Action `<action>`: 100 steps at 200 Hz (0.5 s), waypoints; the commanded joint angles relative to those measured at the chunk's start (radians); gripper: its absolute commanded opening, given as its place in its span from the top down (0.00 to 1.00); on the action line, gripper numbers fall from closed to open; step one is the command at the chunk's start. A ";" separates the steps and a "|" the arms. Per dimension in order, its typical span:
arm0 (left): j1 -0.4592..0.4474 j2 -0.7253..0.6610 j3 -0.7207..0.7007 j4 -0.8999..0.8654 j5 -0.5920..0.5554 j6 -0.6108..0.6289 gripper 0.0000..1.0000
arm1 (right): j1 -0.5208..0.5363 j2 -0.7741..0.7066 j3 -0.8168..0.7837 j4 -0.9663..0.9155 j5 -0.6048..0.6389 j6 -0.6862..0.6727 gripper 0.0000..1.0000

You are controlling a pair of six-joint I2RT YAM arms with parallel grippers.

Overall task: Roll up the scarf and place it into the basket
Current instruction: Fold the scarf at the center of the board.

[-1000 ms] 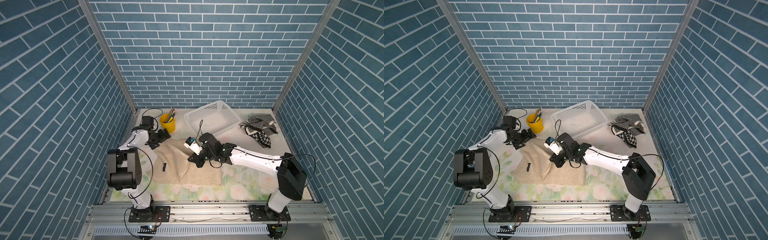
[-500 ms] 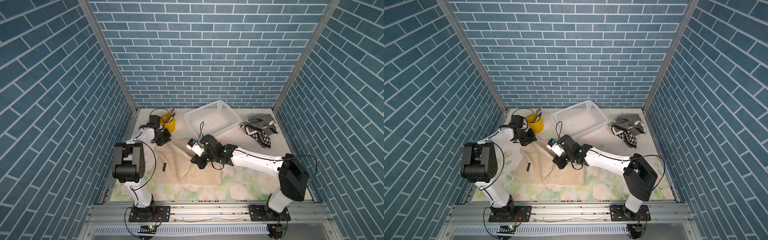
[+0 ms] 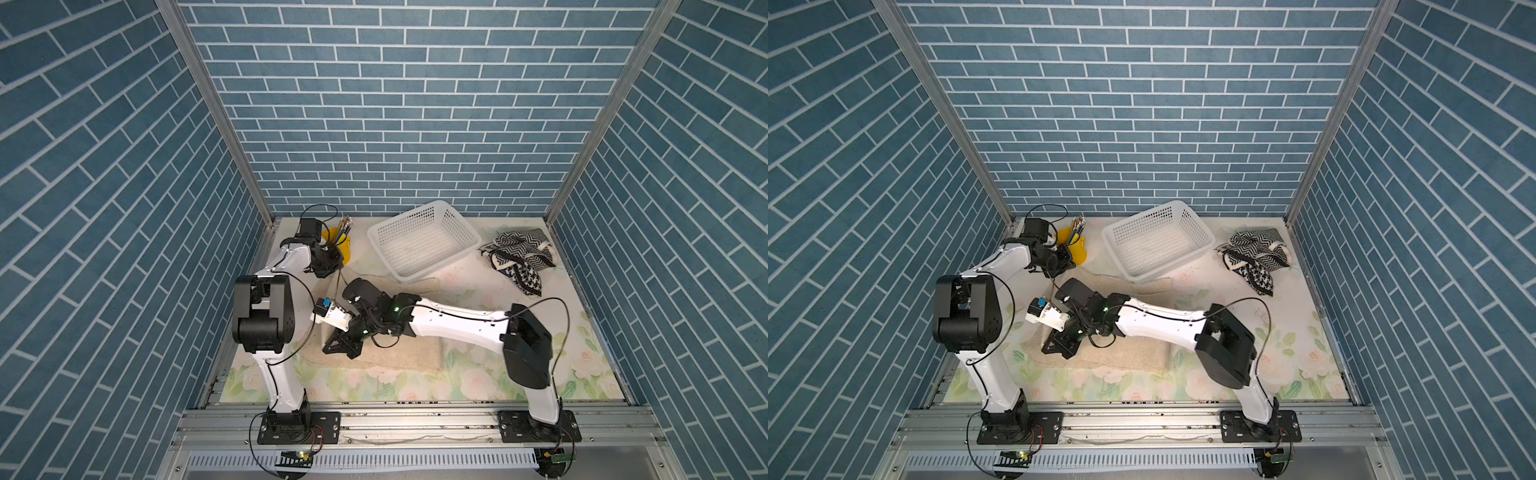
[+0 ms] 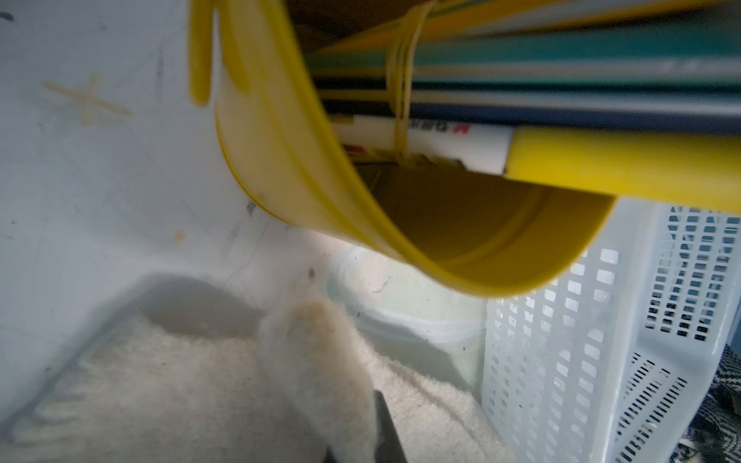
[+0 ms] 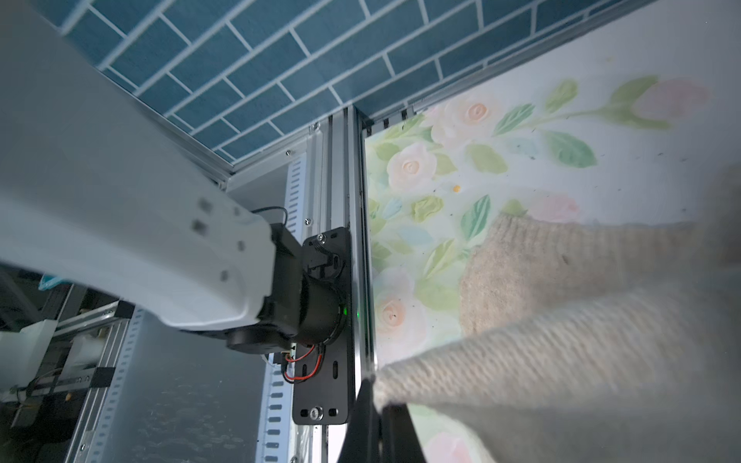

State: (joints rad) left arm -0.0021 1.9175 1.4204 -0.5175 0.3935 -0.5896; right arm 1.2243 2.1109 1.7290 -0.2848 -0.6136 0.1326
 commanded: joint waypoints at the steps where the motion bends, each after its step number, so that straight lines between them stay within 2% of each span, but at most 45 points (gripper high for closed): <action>1: 0.036 0.007 -0.002 -0.015 -0.020 0.038 1.00 | 0.003 0.068 0.089 -0.039 -0.104 -0.022 1.00; 66: 0.098 0.071 0.046 -0.021 0.036 0.076 1.00 | 0.005 0.286 0.378 -0.111 -0.101 0.004 1.00; 83: 0.106 0.084 0.051 -0.024 0.048 0.078 1.00 | 0.005 0.334 0.460 -0.173 -0.112 -0.004 0.73; 94: 0.111 0.083 0.051 -0.026 0.054 0.081 0.98 | 0.005 0.315 0.437 -0.168 -0.110 -0.009 0.58; 100: 0.115 0.079 0.050 -0.030 0.059 0.080 0.96 | 0.005 0.290 0.408 -0.162 -0.105 -0.013 0.54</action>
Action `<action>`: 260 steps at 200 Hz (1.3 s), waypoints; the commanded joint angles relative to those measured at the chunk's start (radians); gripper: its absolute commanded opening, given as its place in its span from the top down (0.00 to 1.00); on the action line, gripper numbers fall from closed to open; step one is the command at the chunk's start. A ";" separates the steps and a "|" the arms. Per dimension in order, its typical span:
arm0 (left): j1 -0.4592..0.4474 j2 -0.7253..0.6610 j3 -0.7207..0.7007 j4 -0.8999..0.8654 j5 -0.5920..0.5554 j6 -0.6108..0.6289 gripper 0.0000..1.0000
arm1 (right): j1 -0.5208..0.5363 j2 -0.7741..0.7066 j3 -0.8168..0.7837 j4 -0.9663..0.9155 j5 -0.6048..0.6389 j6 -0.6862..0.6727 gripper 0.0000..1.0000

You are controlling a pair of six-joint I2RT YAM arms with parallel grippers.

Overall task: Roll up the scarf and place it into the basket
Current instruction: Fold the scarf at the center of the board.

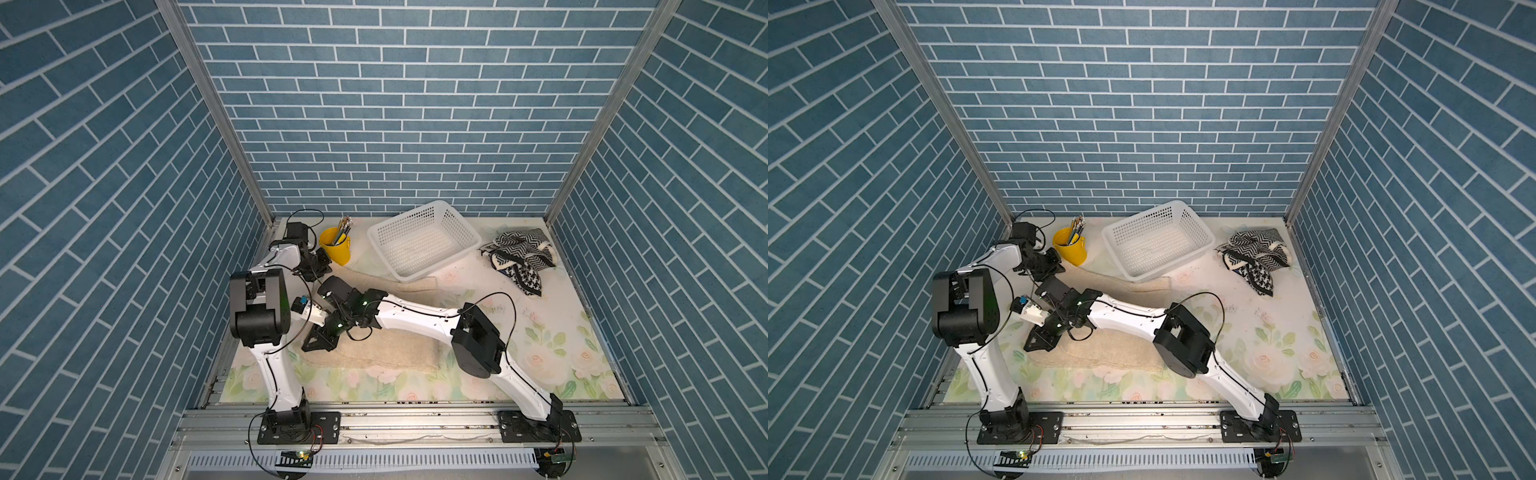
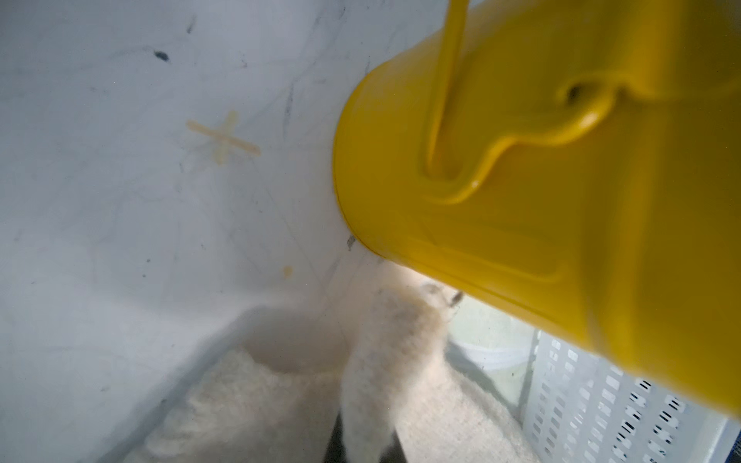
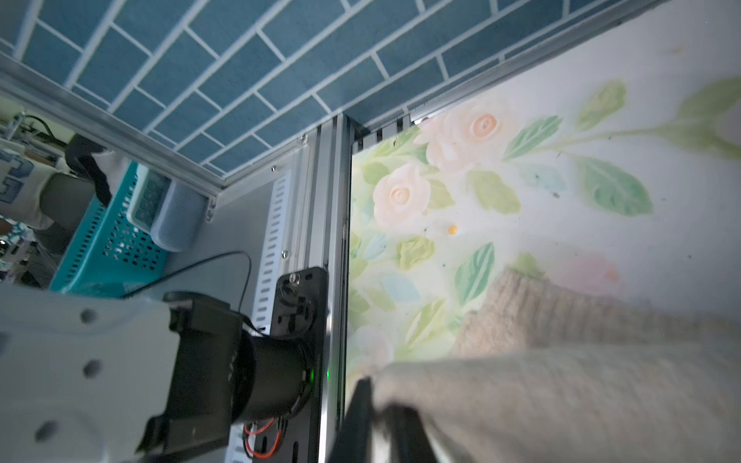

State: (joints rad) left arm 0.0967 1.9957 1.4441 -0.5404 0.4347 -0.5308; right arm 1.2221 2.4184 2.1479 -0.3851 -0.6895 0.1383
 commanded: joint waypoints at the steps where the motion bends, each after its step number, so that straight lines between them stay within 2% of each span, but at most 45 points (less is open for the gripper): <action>1: 0.017 0.000 0.027 -0.007 0.018 0.022 0.96 | 0.008 -0.022 -0.016 -0.060 -0.027 -0.020 0.53; 9: 0.025 -0.013 0.021 -0.002 0.039 0.023 0.93 | 0.008 -0.072 -0.077 -0.042 -0.009 -0.026 0.51; 16: 0.034 -0.031 0.013 0.003 0.052 0.023 0.86 | 0.004 -0.130 -0.154 -0.013 0.010 -0.026 0.48; 27: 0.047 -0.063 0.003 0.001 0.054 0.035 0.70 | -0.007 -0.237 -0.309 0.048 0.033 -0.015 0.43; 47: 0.081 -0.120 -0.007 -0.030 0.045 0.055 0.43 | -0.043 -0.437 -0.583 0.157 0.087 0.039 0.43; 63: 0.099 -0.172 -0.032 -0.054 0.034 0.072 0.34 | -0.090 -0.570 -0.786 0.221 0.149 0.089 0.43; 90: 0.095 -0.274 -0.130 -0.071 0.019 0.089 0.32 | -0.172 -0.747 -1.028 0.242 0.254 0.124 0.45; 100: 0.088 -0.315 -0.183 -0.065 0.013 0.087 0.34 | -0.196 -0.798 -1.087 0.238 0.293 0.130 0.49; 113: 0.068 -0.371 -0.251 -0.054 0.011 0.078 0.44 | -0.221 -0.839 -1.146 0.244 0.317 0.137 0.62; 139: 0.019 -0.434 -0.368 -0.024 -0.008 0.037 0.86 | -0.252 -0.849 -1.201 0.257 0.381 0.161 0.99; 143: 0.011 -0.440 -0.392 -0.011 -0.002 0.026 0.92 | -0.255 -0.846 -1.208 0.262 0.394 0.168 1.00; 152: -0.010 -0.447 -0.429 0.017 0.019 0.009 1.00 | -0.259 -0.833 -1.217 0.267 0.406 0.177 1.00; 188: -0.100 -0.411 -0.500 0.056 0.000 -0.047 1.00 | -0.273 -0.775 -1.256 0.231 0.489 0.250 1.00; 231: -0.091 -0.448 -0.634 -0.006 -0.154 -0.130 1.00 | -0.365 -0.792 -1.385 0.174 0.597 0.350 1.00; 260: -0.091 -0.502 -0.728 -0.032 -0.193 -0.167 1.00 | -0.399 -0.827 -1.437 0.147 0.608 0.350 1.00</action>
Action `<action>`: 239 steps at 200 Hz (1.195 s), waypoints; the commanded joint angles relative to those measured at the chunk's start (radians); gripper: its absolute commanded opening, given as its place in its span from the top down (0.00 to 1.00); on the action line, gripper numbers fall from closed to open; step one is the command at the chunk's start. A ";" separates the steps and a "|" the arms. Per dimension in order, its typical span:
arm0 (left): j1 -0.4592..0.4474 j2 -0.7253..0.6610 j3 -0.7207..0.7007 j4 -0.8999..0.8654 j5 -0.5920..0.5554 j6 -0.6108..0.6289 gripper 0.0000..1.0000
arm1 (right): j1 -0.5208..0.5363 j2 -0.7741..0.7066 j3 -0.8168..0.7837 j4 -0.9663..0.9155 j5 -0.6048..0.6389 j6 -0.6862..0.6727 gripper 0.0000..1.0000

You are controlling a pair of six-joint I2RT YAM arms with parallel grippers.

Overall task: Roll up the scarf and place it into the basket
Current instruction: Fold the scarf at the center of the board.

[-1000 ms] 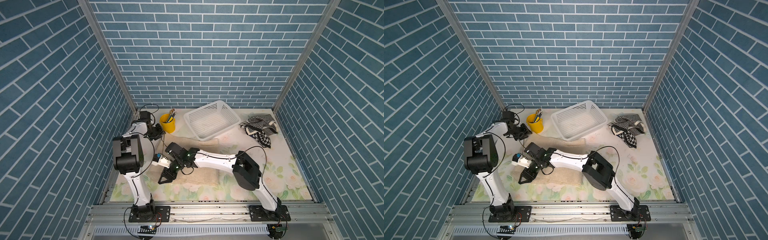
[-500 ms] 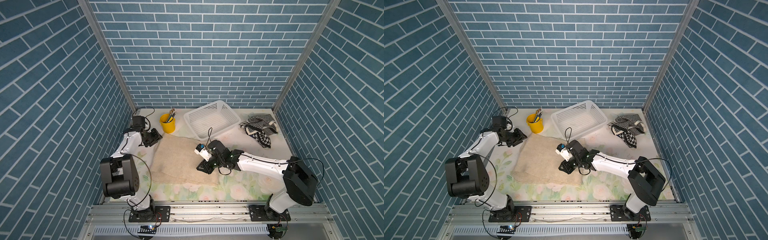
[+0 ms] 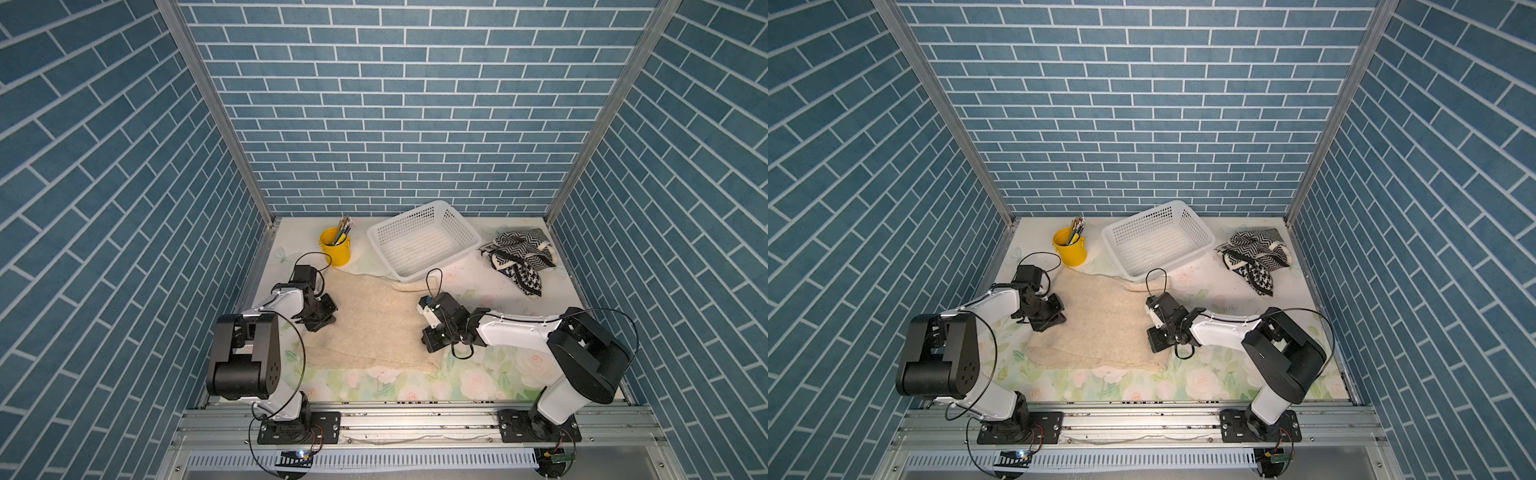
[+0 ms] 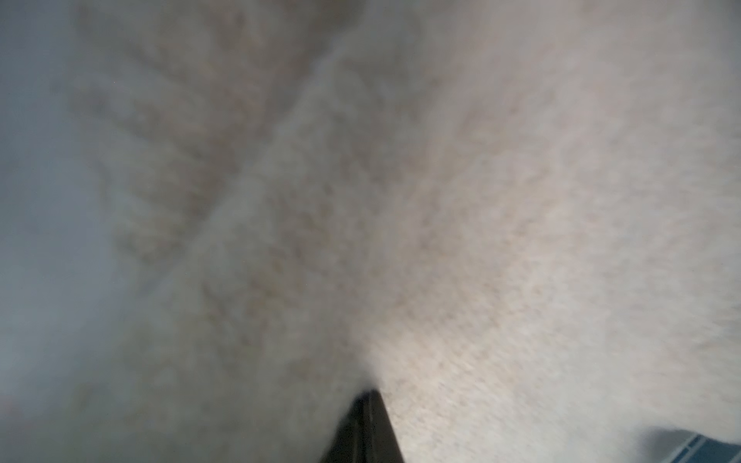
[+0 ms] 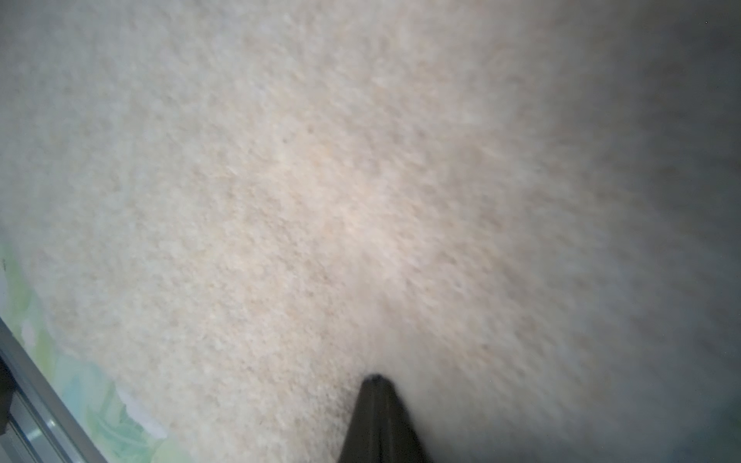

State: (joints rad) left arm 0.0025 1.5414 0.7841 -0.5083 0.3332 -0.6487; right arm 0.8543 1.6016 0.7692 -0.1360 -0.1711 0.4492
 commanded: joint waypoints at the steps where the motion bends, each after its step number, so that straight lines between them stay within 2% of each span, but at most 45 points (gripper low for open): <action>1: 0.004 -0.049 -0.070 -0.064 -0.091 -0.050 1.00 | -0.031 -0.011 -0.059 -0.103 0.090 0.037 1.00; 18: 0.005 -0.067 -0.077 -0.090 -0.095 -0.044 1.00 | -0.030 -0.031 -0.061 -0.098 0.078 0.016 1.00; 34: 0.007 -0.120 -0.036 -0.083 -0.028 -0.016 1.00 | -0.029 -0.098 -0.070 -0.067 0.050 0.006 1.00; 50: 0.008 -0.176 0.025 -0.131 -0.066 -0.006 0.96 | -0.029 -0.161 -0.060 -0.056 0.037 -0.015 1.00; 54: 0.010 -0.185 0.039 -0.152 -0.080 -0.002 0.92 | -0.029 -0.176 -0.059 -0.055 0.033 -0.019 1.00; 62: 0.013 -0.200 0.061 -0.183 -0.102 0.005 0.77 | -0.029 -0.204 -0.057 -0.050 0.026 -0.030 1.00; 72: 0.017 -0.213 0.072 -0.214 -0.117 0.012 0.62 | -0.029 -0.232 -0.056 -0.051 0.017 -0.039 0.91; 86: 0.022 -0.224 0.068 -0.256 -0.145 0.013 0.48 | -0.030 -0.248 -0.047 -0.067 0.024 -0.058 0.81; 95: 0.027 -0.229 0.055 -0.275 -0.159 0.010 0.43 | -0.030 -0.252 -0.043 -0.076 0.029 -0.068 0.74; 112: 0.053 -0.239 0.015 -0.296 -0.166 0.005 0.42 | -0.032 -0.251 -0.046 -0.079 0.037 -0.076 0.68; 138: 0.105 -0.276 -0.041 -0.310 -0.199 -0.009 0.45 | -0.043 -0.260 -0.070 -0.070 0.038 -0.084 0.64; 170: 0.133 -0.305 -0.049 -0.328 -0.246 -0.027 0.48 | -0.071 -0.277 -0.096 -0.065 0.023 -0.098 0.64; 207: 0.134 -0.262 -0.060 -0.323 -0.238 -0.055 0.50 | -0.091 -0.307 -0.109 -0.067 0.023 -0.106 0.63; 239: 0.134 -0.286 -0.102 -0.333 -0.262 -0.112 0.54 | -0.103 -0.330 -0.128 -0.062 0.024 -0.101 0.63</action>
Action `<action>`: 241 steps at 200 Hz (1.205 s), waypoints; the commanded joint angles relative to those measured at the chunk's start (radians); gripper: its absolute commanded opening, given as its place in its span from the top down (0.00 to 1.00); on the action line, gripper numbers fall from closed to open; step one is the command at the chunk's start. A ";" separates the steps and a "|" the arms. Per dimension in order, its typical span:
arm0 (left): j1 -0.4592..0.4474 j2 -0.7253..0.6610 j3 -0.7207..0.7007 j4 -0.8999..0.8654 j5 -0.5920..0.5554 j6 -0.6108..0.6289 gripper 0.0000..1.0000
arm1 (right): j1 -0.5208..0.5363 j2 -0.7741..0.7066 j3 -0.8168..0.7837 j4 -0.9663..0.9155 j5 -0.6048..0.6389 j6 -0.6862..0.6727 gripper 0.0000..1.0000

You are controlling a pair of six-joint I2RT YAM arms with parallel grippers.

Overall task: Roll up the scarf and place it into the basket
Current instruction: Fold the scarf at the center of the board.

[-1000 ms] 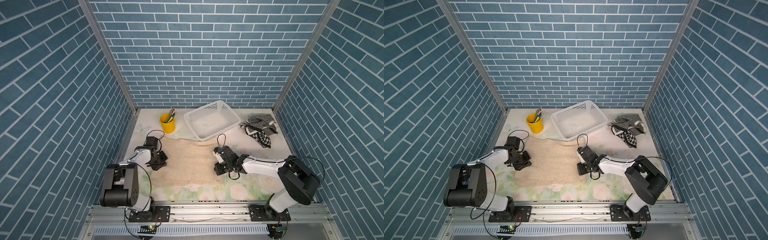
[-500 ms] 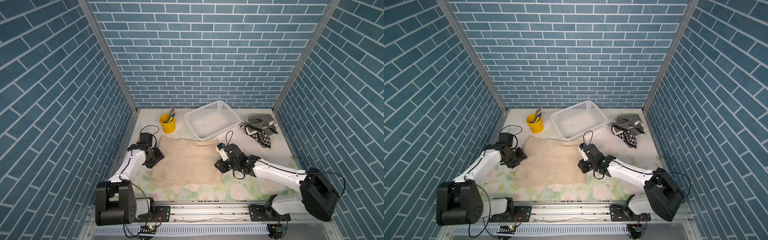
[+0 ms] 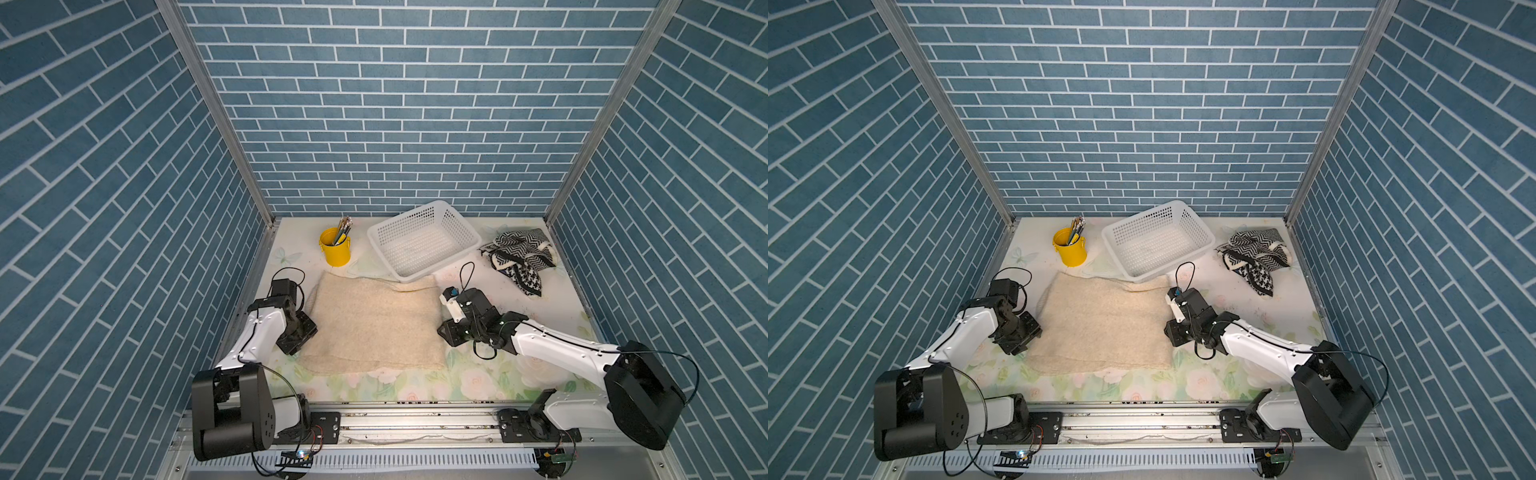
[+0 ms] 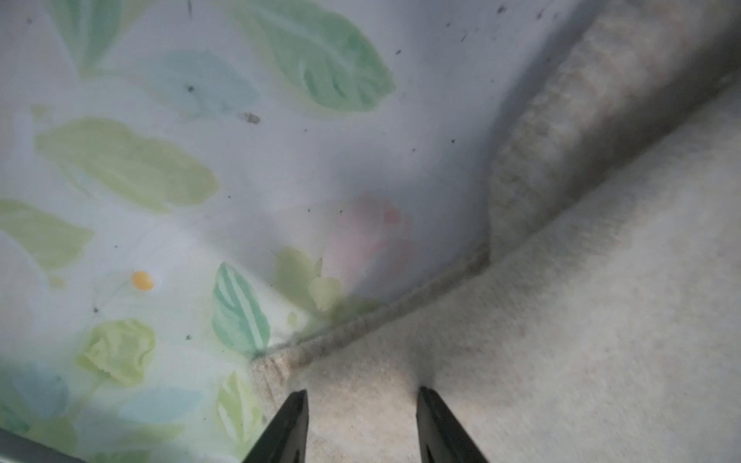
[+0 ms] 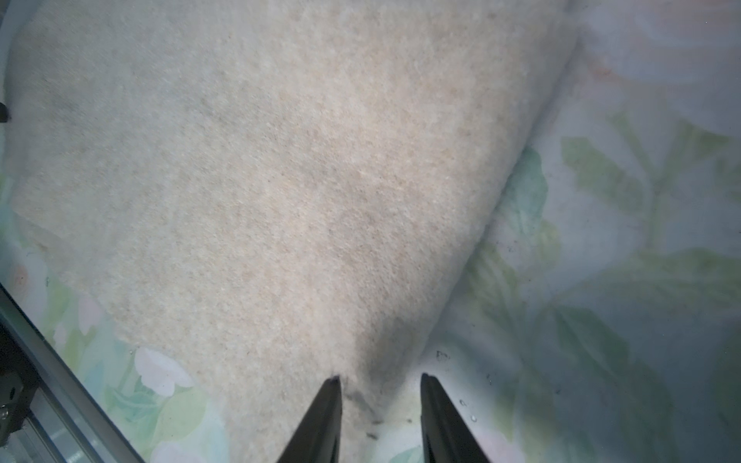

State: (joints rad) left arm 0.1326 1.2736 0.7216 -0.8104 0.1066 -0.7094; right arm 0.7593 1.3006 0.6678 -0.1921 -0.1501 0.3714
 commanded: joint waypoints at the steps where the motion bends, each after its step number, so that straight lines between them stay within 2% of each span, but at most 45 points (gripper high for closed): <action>1: 0.004 -0.021 -0.041 -0.030 -0.037 -0.053 0.54 | -0.009 -0.028 -0.026 -0.005 0.003 -0.023 0.64; 62: 0.004 -0.043 -0.095 0.006 -0.049 -0.119 0.55 | -0.017 -0.044 -0.036 -0.001 0.012 -0.019 0.63; 71: 0.004 -0.053 -0.100 0.012 -0.055 -0.130 0.58 | -0.018 -0.045 -0.039 -0.001 0.012 -0.017 0.63; 90: 0.004 -0.050 -0.098 0.010 -0.077 -0.149 0.71 | -0.020 -0.053 -0.046 0.003 0.018 -0.012 0.64; 101: 0.004 -0.048 -0.098 0.013 -0.084 -0.154 0.73 | -0.022 -0.056 -0.052 0.005 0.020 -0.009 0.64; 175: 0.004 -0.017 -0.124 0.087 -0.093 -0.187 0.64 | -0.026 -0.093 -0.089 0.017 0.023 -0.003 0.64; 192: 0.003 -0.014 -0.133 0.104 -0.088 -0.193 0.72 | -0.028 -0.098 -0.094 0.019 0.024 -0.001 0.64; 216: 0.004 -0.023 -0.132 0.101 -0.089 -0.204 1.00 | -0.027 -0.107 -0.103 0.026 0.024 0.003 0.64; 241: 0.004 -0.064 -0.103 0.052 -0.101 -0.212 1.00 | -0.028 -0.109 -0.108 0.032 0.020 0.004 0.64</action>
State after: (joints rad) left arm 0.1326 1.2480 0.5976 -0.7082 0.0368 -0.9070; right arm 0.7364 1.2106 0.5755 -0.1764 -0.1406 0.3695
